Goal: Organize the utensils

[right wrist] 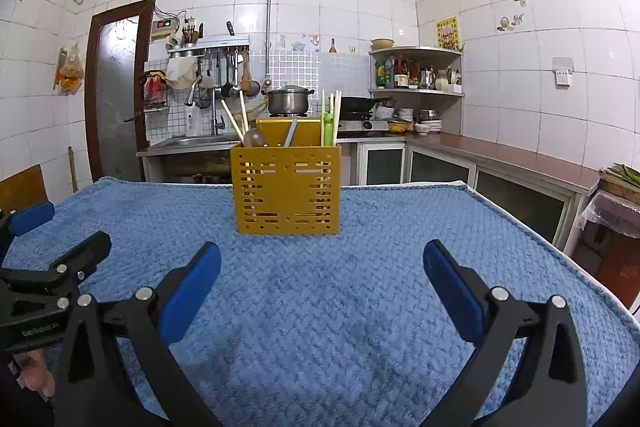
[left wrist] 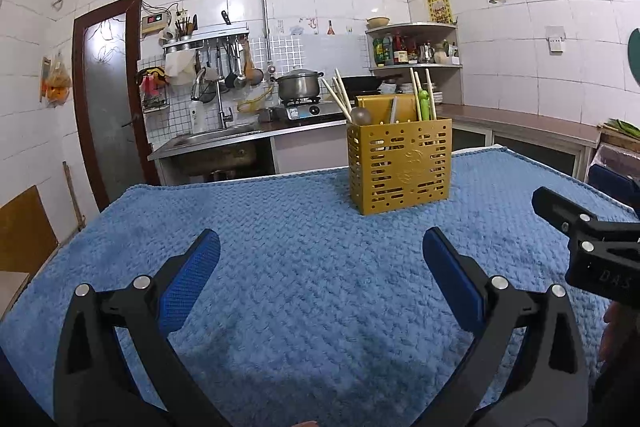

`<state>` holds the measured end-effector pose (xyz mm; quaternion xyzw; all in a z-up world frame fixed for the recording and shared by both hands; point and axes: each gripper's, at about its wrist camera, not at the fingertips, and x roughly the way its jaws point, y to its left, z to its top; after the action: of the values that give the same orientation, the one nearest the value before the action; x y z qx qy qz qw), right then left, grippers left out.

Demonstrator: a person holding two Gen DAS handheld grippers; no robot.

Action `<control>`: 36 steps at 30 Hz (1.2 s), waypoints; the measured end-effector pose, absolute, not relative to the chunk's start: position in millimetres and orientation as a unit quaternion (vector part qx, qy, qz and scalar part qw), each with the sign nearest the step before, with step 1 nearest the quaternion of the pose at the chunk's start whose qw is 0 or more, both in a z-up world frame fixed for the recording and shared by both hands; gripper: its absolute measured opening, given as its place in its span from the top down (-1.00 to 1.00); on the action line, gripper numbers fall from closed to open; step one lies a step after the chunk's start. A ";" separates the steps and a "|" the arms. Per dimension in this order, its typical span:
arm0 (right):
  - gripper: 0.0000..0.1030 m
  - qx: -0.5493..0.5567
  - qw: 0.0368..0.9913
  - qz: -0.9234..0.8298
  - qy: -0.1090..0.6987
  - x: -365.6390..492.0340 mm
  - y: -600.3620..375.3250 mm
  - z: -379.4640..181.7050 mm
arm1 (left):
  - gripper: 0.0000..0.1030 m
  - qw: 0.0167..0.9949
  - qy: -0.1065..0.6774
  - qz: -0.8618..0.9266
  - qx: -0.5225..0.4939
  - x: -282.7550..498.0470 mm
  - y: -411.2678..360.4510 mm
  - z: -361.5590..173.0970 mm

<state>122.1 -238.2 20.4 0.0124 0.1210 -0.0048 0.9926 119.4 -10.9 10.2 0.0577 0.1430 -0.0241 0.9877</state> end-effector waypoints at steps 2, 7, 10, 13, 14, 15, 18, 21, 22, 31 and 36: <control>-0.92 0.013 0.993 -0.005 0.121 122.6 -238.1 20.7 | -0.90 0.988 0.144 -0.024 0.053 119.5 -8.8 10.3; -0.92 0.012 0.992 -0.006 0.122 123.8 -238.1 21.6 | -0.90 0.988 0.144 -0.026 0.048 118.9 -6.9 9.7; -0.92 0.012 0.992 -0.008 0.122 123.4 -237.8 20.8 | -0.90 0.988 0.144 -0.026 0.045 119.0 -5.3 9.7; -0.92 0.011 0.992 -0.009 0.123 124.2 -237.4 20.4 | -0.90 0.988 0.145 -0.027 0.038 119.2 -1.8 9.9; -0.92 0.011 0.992 -0.008 0.123 124.3 -237.5 20.3 | -0.90 0.988 0.146 -0.027 0.035 119.5 -0.9 10.0; -0.92 0.010 0.992 -0.009 0.123 124.3 -237.4 20.3 | -0.90 0.988 0.146 -0.027 0.033 119.7 0.3 10.2; -0.92 0.010 0.992 -0.009 0.123 123.8 -237.0 19.8 | -0.90 0.988 0.147 -0.027 0.031 119.9 0.8 10.4; -0.92 0.008 0.992 -0.009 0.123 124.7 -237.0 19.0 | -0.90 0.989 0.144 -0.026 0.030 118.6 1.7 10.4; -0.92 0.008 0.992 -0.009 0.123 124.9 -237.3 18.9 | -0.90 0.989 0.142 -0.026 0.029 118.2 2.5 10.5; -0.92 0.007 0.992 -0.009 0.125 125.8 -236.8 19.2 | -0.90 0.989 0.144 -0.026 0.023 118.6 6.4 10.0; -0.92 0.006 0.992 -0.009 0.124 125.5 -236.7 19.3 | -0.90 0.989 0.144 -0.026 0.023 117.5 6.4 9.2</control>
<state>125.5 -236.7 19.3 0.0060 0.1242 -0.0087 0.9922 117.5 6.4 9.2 0.0229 0.1443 -0.0262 0.9889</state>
